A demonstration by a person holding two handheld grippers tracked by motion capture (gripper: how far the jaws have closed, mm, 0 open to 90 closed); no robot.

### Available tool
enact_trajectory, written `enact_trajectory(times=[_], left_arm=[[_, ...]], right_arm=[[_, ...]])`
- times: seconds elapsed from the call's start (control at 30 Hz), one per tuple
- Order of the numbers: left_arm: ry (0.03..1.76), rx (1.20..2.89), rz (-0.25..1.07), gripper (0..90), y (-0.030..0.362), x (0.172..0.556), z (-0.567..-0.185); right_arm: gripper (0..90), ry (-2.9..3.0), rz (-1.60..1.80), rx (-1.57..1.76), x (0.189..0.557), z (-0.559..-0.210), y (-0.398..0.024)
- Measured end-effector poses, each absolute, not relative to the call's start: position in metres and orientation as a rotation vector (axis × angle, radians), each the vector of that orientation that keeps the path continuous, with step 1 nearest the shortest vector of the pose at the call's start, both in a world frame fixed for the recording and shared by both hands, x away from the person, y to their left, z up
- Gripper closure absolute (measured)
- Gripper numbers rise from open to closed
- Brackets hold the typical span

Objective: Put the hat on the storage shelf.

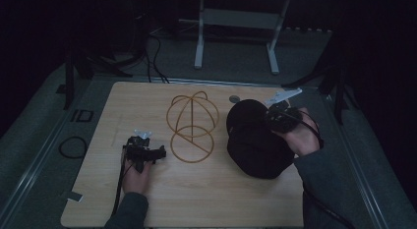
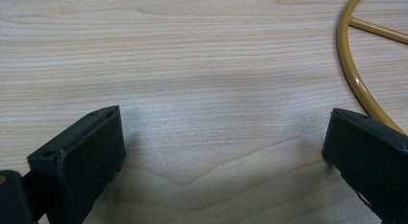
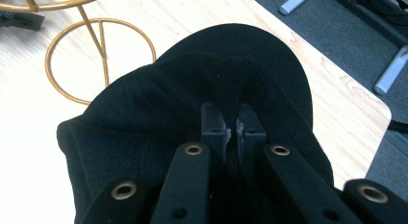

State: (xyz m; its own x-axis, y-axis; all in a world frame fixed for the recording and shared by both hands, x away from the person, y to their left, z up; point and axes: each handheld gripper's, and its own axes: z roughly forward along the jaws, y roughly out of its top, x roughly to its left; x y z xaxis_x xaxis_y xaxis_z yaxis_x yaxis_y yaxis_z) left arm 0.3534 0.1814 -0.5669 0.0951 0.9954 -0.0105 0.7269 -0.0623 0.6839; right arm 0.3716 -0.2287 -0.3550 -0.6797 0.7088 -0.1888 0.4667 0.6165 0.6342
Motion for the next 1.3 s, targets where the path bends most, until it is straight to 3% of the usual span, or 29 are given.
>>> enact_trajectory(times=[1.3], left_arm=[[1.683,1.854,0.654,0.7,0.182,0.353,-0.567]], right_arm=[[85.6,2.392,1.005,0.839,0.388,-0.303,-0.241]])
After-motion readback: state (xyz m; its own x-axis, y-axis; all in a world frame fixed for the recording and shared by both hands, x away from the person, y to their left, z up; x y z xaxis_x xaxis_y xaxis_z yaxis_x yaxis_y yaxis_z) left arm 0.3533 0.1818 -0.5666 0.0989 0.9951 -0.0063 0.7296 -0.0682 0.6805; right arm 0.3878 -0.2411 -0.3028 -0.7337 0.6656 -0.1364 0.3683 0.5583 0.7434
